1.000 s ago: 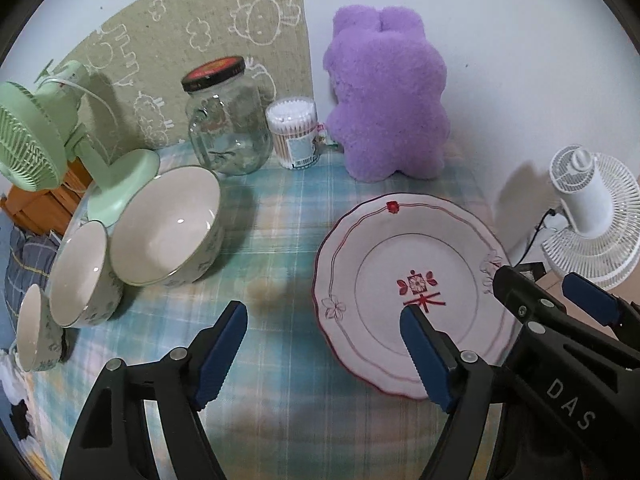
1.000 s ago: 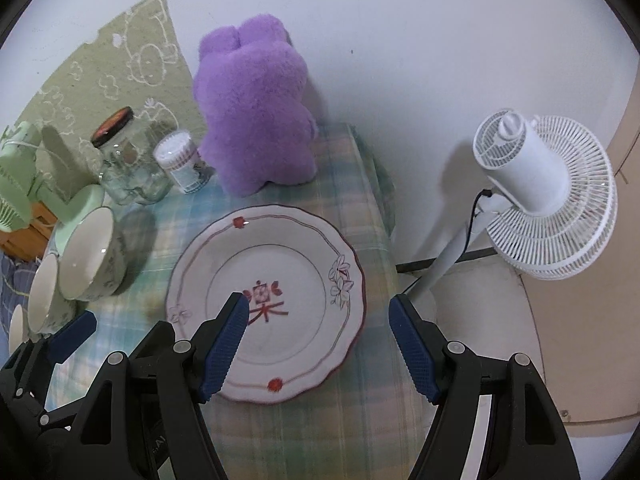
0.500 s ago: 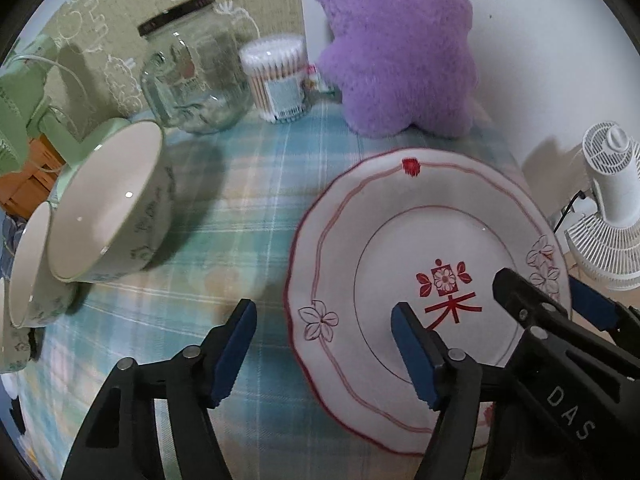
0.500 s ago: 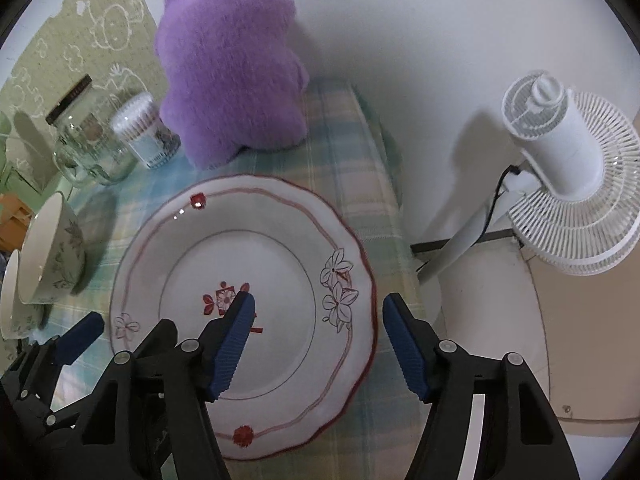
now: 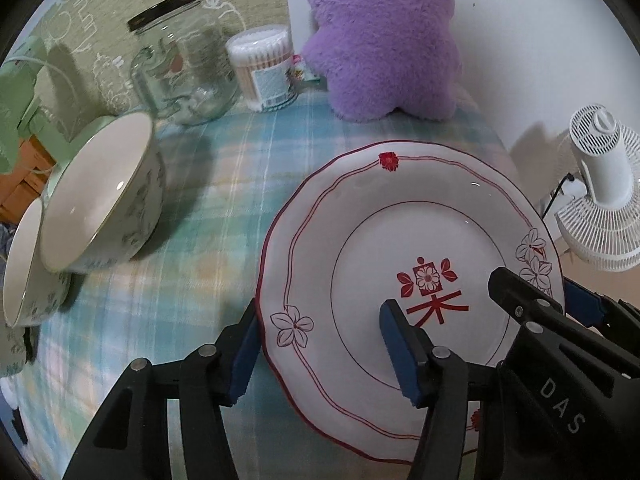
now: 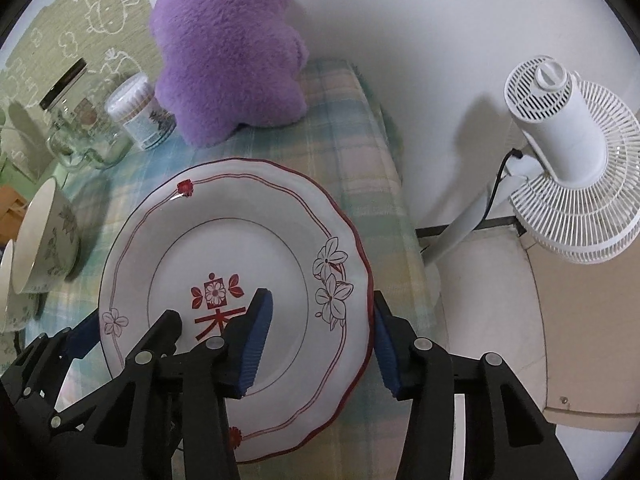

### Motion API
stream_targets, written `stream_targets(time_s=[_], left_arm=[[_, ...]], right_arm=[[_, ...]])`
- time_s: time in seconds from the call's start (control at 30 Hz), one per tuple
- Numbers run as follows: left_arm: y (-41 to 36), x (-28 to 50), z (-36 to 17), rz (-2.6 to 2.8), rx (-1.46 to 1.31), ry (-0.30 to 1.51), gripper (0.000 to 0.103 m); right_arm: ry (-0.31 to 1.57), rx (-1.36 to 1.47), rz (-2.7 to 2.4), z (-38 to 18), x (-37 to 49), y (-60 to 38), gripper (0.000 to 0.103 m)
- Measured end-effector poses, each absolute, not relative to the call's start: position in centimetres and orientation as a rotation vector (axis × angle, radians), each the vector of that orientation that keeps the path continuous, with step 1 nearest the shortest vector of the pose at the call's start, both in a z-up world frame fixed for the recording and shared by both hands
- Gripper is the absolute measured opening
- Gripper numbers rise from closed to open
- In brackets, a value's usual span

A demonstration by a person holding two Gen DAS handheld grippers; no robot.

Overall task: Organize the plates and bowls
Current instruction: 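Close the left tool on the rim of the white red-character plate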

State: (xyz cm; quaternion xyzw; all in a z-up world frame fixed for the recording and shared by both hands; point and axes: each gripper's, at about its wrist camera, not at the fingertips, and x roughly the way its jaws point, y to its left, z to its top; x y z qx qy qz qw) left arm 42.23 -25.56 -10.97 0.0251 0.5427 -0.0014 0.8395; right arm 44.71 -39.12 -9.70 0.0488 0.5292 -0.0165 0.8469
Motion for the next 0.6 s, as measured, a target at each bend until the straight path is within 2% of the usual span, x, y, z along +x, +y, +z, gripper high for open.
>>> stream_targets(time_s=[0.6], left_arm=[[-21.8, 35.4, -11.3, -0.01, 0.06, 1.245, 0.059]], right_arm=[[1.233, 0.1, 0.008, -10.1, 36.6, -35.7, 0.051]])
